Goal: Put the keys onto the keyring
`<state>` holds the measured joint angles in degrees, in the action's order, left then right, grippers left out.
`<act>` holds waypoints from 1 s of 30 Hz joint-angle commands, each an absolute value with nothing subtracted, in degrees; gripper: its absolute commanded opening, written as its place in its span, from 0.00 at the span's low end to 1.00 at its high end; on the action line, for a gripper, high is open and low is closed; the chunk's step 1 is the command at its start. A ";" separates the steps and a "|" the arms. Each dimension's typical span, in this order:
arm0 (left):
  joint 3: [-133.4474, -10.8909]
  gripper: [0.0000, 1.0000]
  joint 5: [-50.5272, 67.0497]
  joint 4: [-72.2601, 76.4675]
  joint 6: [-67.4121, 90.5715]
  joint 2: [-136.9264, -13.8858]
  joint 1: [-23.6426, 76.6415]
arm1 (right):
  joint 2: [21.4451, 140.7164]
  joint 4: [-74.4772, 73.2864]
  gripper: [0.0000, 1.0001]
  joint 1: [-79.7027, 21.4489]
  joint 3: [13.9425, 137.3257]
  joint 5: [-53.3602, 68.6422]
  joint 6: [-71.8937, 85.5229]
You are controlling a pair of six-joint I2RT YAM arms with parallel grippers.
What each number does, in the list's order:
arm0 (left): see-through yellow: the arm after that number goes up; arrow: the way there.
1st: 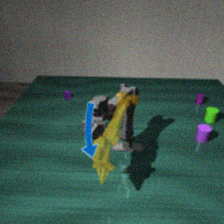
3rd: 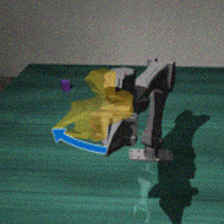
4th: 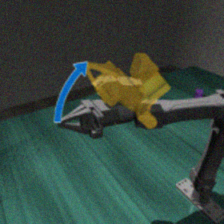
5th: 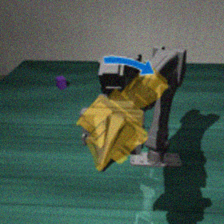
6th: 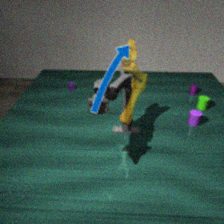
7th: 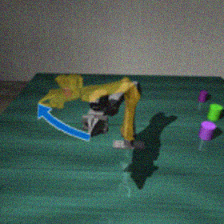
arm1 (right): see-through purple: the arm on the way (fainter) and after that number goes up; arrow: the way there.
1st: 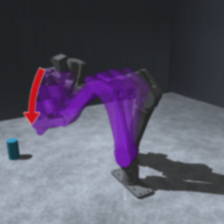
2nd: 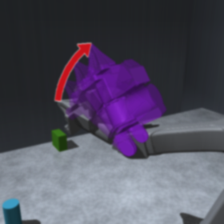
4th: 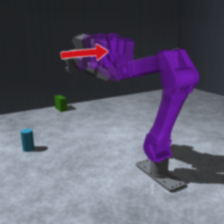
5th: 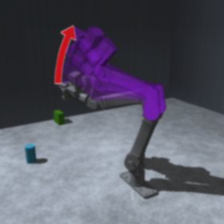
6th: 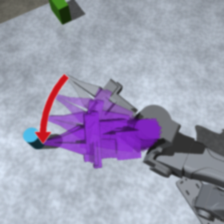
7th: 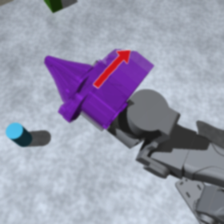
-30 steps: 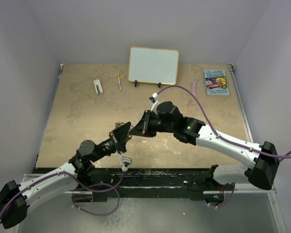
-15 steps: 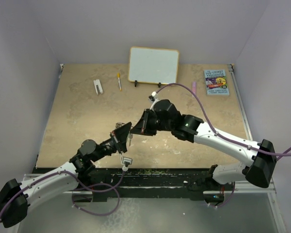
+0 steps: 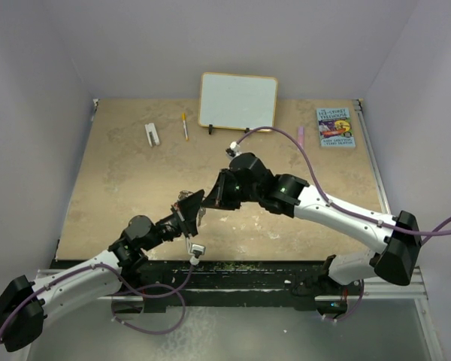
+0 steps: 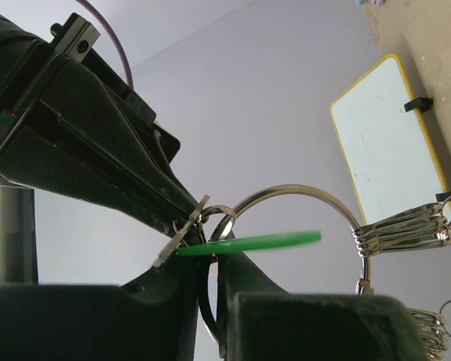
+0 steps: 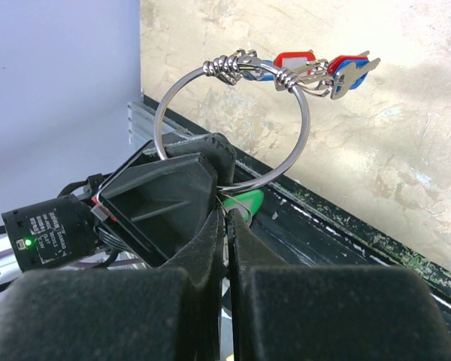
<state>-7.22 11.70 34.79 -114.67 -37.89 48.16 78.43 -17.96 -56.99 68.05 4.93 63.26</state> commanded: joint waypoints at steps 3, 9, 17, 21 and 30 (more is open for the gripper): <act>-9.83 0.04 12.99 41.97 -116.18 -37.14 48.77 | 79.98 -20.69 0.00 -58.01 69.91 2.16 62.26; -9.63 0.04 13.39 42.96 -116.21 -36.64 48.76 | 79.96 -22.36 0.00 -57.94 68.37 1.44 62.91; -9.36 0.04 14.02 44.81 -114.52 -35.00 48.74 | 77.61 -23.93 0.00 -57.79 65.26 0.71 65.99; -9.73 0.04 14.34 45.01 -114.06 -34.66 48.78 | 77.73 -22.71 0.00 -57.74 63.53 1.14 66.69; -9.98 0.04 14.21 42.58 -112.95 -32.57 48.87 | 77.09 -22.74 0.00 -57.30 61.88 0.68 67.18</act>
